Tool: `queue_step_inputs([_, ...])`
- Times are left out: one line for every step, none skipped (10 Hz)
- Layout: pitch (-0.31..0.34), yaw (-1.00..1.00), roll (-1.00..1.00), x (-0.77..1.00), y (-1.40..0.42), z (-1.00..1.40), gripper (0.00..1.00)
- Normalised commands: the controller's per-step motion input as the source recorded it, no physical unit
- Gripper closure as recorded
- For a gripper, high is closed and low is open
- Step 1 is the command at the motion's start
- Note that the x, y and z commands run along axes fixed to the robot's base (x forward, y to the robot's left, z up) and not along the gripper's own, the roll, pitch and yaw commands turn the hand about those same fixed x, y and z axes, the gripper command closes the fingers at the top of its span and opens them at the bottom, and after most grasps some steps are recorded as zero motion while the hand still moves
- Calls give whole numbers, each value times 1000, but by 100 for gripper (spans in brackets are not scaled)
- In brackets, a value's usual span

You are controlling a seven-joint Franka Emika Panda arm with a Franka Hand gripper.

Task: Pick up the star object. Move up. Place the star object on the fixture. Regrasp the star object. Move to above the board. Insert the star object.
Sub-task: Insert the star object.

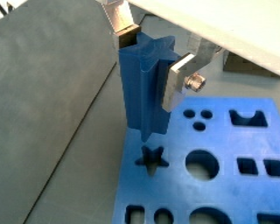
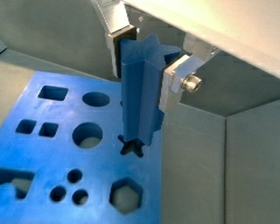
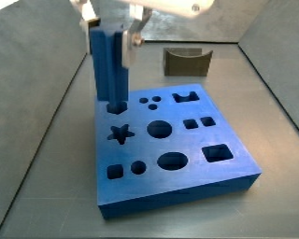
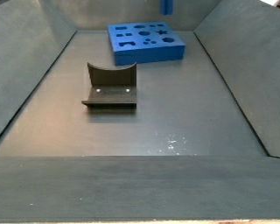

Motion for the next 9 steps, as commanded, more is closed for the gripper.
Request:
queue_step_inputs([-57,0,423,26,-546,-751,100])
queue_step_inputs([37,0,197,0,-71,34,100])
queue_step_inputs([0,0,0,0,0,-20,100])
queue_step_inputs([-366,103,0,3,-140,-749,100])
queue_step_inputs([-377,91,0,0,-111,-697,100])
queue_step_inputs([-109,83,-40,0,0,-89,100])
queue_step_inputs([-31,69,0,0,0,-37,100])
queue_step_inputs([-51,431,0,320,0,-466,100])
queue_step_inputs([-86,206,-71,49,-6,-17,100])
